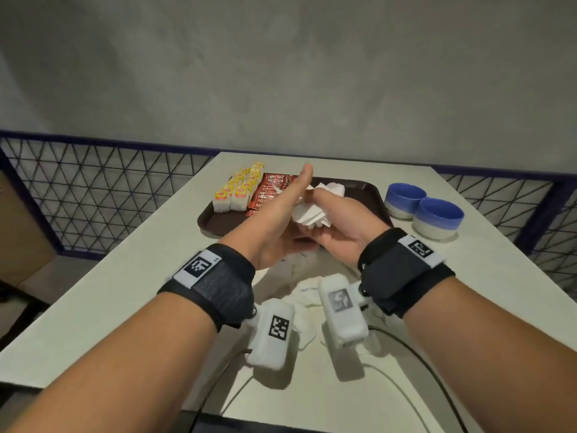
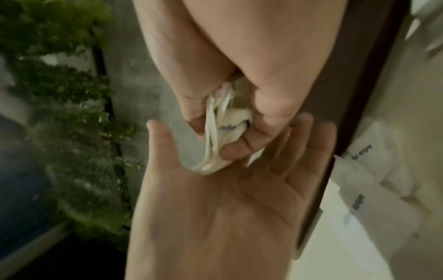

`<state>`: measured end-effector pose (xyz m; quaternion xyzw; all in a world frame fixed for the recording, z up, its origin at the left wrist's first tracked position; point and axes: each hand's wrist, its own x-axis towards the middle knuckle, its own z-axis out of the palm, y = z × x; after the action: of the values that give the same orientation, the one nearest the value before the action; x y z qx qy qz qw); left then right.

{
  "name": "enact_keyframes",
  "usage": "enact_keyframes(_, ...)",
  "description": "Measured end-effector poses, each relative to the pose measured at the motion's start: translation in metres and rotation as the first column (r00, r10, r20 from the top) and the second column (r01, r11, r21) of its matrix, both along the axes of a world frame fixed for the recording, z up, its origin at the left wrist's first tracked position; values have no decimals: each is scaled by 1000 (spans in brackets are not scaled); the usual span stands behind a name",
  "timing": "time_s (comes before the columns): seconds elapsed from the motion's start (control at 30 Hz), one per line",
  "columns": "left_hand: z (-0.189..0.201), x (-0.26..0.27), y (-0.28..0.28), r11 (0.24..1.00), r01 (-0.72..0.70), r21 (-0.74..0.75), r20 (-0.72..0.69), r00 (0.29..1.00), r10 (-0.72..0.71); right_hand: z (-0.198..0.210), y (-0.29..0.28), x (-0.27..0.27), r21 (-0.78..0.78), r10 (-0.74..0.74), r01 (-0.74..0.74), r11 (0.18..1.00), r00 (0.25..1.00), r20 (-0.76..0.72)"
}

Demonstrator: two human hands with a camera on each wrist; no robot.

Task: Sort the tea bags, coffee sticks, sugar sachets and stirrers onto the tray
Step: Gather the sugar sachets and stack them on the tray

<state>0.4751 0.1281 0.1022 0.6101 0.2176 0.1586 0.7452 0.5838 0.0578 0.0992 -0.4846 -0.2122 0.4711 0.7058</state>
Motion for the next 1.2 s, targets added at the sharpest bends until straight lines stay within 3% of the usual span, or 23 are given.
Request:
enact_keyframes(0.13, 1, 15, 19, 977, -71, -199, 53, 995, 83, -4, 16, -2, -19, 27, -24, 1000, 983, 179)
enact_keyframes(0.2, 1, 18, 35, 973, -54, -224, 84, 994, 75, -1, 29, 2, -31, 0, 12, 999, 927, 376)
enact_keyframes(0.23, 0, 19, 44, 970, -30, -241, 111, 992, 58, 0, 36, 6, -39, -28, 58, 998, 844, 535)
enact_keyframes(0.3, 0, 19, 60, 953, 19, -302, 180, 983, 37, 4, 52, 14, -42, -36, 126, 991, 560, 828)
enact_keyframes(0.33, 0, 18, 67, 937, 35, -347, 220, 975, 45, 6, 60, 18, -60, -5, 135, 989, 437, 900)
enact_keyframes(0.5, -14, 23, 95, 863, 123, -490, 392, 915, 93, 5, 96, 37, -212, 192, 151, 966, 133, 972)
enact_keyframes(0.67, -19, 17, 100, 852, 67, -518, 361, 921, 147, 4, 108, 46, -390, 380, 158, 907, 89, 921)
enact_keyframes(0.83, -25, 10, 99, 857, -62, -511, 256, 941, 221, 12, 99, 44, -443, 457, -135, 886, 103, 883)
enact_keyframes(0.93, -30, 9, 96, 879, -112, -464, 218, 947, 236, 14, 91, 49, -471, 500, -221, 854, 102, 860)
enact_keyframes(1.13, -30, 6, 107, 826, -242, -509, 170, 913, 372, 21, 74, 77, -507, 502, -51, 860, 255, 826)
enact_keyframes(1.2, -29, 3, 112, 802, -271, -532, 156, 899, 408, 17, 75, 84, -545, 524, 39, 838, 224, 822)
